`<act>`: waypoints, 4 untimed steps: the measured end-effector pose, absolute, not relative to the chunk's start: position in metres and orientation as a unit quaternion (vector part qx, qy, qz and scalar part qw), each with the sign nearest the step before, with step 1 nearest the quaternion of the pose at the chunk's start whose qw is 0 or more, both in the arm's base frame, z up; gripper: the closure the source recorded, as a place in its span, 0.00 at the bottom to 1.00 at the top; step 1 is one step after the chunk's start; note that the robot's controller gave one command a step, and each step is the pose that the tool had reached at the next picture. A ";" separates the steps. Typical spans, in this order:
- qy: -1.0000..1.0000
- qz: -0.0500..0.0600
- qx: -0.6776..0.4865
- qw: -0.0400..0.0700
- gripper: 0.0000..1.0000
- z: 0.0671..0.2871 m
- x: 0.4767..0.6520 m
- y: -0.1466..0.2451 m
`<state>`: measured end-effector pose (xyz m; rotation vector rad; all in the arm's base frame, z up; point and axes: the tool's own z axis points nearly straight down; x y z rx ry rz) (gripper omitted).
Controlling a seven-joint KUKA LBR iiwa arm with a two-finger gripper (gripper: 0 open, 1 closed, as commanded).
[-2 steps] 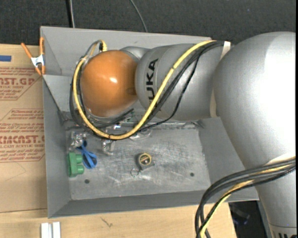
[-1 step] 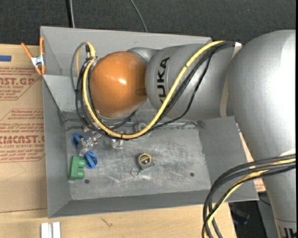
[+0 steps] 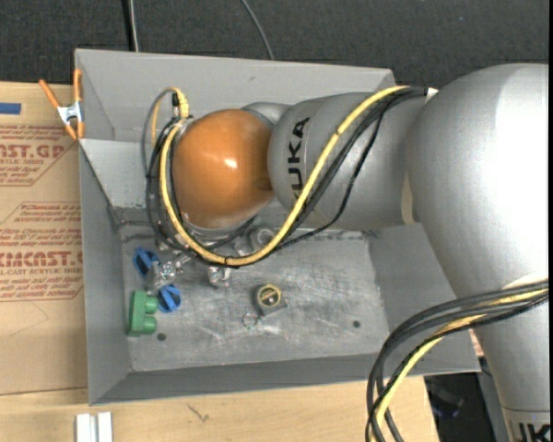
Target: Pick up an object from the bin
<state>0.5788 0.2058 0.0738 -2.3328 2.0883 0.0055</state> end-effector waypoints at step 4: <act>0.672 0.001 -0.741 0.002 1.00 0.142 0.585 0.253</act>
Offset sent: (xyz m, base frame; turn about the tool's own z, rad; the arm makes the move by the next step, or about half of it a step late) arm 0.0027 0.0412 -0.0038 0.0053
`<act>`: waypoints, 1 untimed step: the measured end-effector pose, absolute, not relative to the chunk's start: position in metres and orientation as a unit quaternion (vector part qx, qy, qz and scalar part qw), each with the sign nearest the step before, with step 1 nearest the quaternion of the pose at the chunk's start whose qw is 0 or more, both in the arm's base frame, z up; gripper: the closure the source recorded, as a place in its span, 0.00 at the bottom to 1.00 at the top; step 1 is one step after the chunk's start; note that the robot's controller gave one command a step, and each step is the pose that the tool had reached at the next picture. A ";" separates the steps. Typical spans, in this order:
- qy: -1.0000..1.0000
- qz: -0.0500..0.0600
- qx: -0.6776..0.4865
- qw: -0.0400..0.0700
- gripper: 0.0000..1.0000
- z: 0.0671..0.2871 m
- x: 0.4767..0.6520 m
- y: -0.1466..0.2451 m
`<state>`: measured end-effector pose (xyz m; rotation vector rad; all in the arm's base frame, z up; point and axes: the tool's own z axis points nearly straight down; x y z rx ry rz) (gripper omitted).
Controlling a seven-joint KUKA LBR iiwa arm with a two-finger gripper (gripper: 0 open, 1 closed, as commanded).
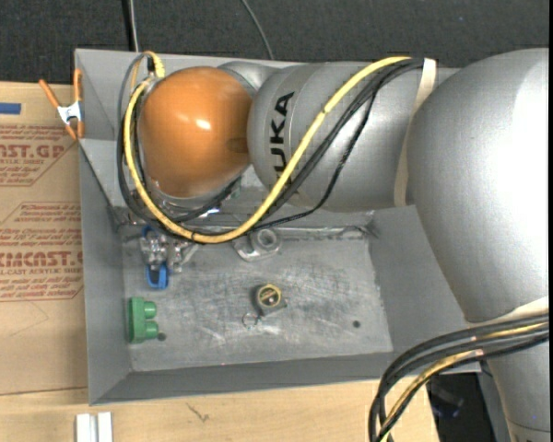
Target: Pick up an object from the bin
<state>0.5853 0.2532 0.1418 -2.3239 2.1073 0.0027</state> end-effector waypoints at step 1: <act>0.672 -0.001 -0.740 0.005 1.00 0.202 0.586 0.255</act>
Offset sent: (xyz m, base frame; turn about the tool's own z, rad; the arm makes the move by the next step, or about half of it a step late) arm 0.0000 0.0001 0.0558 0.0000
